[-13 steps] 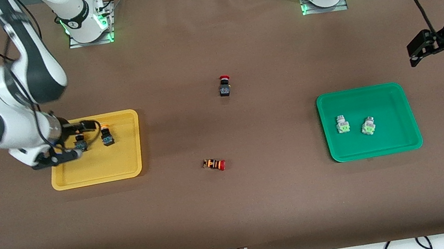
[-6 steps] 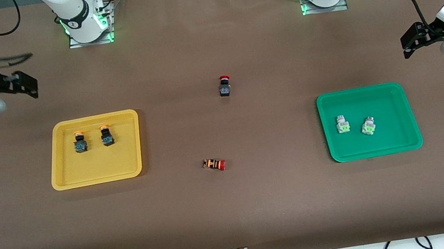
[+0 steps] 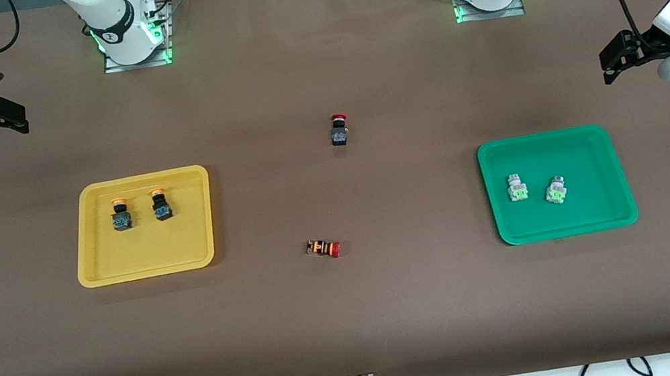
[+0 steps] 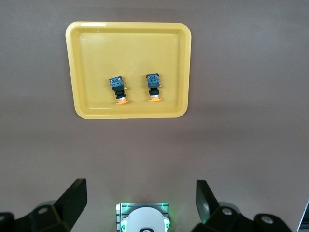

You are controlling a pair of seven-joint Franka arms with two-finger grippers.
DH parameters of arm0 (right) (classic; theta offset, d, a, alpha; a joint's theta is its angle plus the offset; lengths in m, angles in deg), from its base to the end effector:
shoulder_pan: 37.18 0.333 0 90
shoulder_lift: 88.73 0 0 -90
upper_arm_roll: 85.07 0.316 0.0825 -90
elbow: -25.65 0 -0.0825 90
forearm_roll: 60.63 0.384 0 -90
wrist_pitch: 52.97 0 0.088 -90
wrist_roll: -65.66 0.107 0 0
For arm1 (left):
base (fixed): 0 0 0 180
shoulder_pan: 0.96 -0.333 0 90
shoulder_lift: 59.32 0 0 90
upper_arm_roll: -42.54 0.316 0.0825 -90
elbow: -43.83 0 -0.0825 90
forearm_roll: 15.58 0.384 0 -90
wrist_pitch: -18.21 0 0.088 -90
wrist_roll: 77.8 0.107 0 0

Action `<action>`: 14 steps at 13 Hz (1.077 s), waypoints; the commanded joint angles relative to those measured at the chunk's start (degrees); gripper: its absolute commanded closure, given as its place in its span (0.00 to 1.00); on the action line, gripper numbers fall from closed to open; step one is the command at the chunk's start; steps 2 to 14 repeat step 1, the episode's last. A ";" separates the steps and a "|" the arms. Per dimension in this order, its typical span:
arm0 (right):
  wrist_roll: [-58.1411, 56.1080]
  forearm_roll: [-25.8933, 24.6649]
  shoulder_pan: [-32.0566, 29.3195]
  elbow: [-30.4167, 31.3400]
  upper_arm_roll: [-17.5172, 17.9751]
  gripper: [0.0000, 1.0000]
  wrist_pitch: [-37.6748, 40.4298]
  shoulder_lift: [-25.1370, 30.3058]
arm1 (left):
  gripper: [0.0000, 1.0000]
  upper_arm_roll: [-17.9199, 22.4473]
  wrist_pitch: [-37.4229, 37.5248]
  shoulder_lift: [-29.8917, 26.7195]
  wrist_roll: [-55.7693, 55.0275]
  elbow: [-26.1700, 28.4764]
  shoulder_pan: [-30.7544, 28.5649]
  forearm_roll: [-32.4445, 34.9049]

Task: Place green and yellow buttons in trays

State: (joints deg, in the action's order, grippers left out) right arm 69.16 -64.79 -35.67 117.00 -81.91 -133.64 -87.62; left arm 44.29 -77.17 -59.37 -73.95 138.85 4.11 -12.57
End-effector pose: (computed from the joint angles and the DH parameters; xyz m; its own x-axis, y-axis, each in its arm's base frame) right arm 0.5286 0.0348 0.6116 0.9869 0.0076 -0.1610 0.0213 -0.9963 0.0836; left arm 0.5601 -0.0273 0.5918 0.9916 -0.1296 0.0035 -0.1292 -0.9902 -0.0526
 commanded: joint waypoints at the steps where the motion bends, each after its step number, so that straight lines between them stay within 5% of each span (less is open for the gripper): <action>1: 0.46 1.09 -0.02 -2.58 0.53 0.00 1.92 -0.94 | 0.00 0.53 1.51 0.84 0.63 -1.94 0.29 -1.87; 14: 0.46 1.09 -0.02 -2.58 0.53 0.00 1.92 -0.94 | 0.00 0.53 1.51 0.84 0.63 -1.94 0.29 -1.87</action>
